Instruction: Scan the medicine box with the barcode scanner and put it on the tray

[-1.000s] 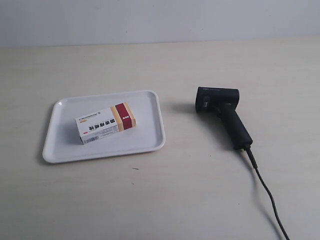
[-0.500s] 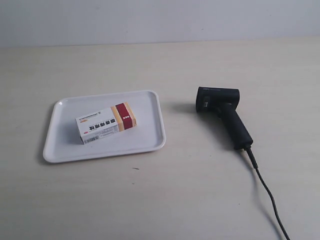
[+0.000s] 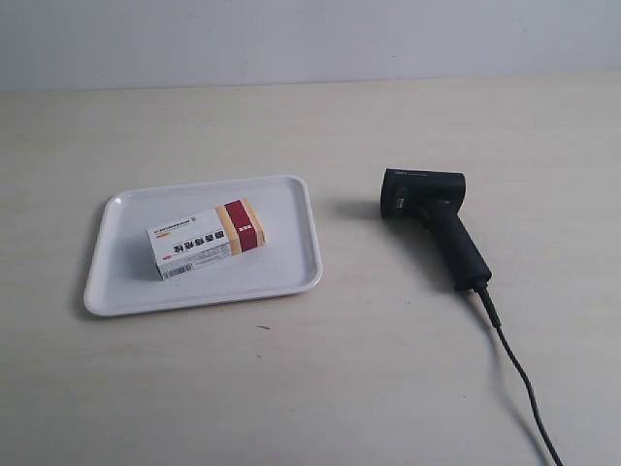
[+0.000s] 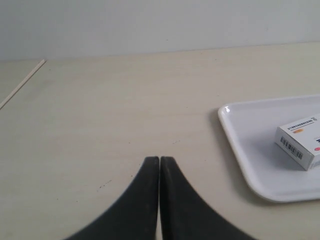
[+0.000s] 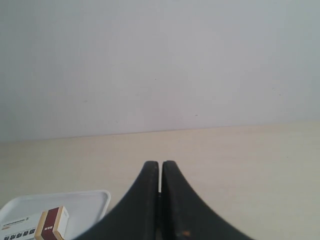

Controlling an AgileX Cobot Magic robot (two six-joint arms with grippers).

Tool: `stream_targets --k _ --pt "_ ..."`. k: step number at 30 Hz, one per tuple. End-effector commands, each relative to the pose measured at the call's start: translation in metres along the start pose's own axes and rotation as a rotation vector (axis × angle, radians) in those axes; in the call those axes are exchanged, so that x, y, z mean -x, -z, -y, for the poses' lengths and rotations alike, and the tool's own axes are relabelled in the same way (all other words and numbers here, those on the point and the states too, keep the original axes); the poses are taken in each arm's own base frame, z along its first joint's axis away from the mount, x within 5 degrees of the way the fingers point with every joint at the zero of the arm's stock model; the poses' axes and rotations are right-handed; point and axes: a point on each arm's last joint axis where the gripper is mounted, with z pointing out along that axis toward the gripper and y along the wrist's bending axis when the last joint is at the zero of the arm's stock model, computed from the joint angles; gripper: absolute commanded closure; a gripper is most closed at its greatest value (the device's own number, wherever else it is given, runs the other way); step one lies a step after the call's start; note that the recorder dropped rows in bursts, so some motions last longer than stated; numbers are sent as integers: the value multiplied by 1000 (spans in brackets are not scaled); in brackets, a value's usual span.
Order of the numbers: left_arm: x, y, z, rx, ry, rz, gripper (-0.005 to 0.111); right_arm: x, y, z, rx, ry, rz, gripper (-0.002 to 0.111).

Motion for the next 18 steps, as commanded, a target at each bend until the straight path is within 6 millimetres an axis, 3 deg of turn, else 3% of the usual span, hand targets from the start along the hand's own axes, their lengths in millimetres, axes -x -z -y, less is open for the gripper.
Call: stream_targets --k 1,4,8,15,18 --pt "0 0 0 -5 8 10 104 1 1 1 -6 -16 12 105" --pt "0 0 0 -5 8 10 104 0 0 1 -8 -38 11 105" --pt "0 0 0 -5 8 10 104 -22 3 6 -16 25 -39 105" --pt "0 0 0 -5 8 10 104 -54 15 14 -22 -87 -22 105" --pt "0 0 0 -5 8 10 104 -59 18 15 -20 -84 -18 105"
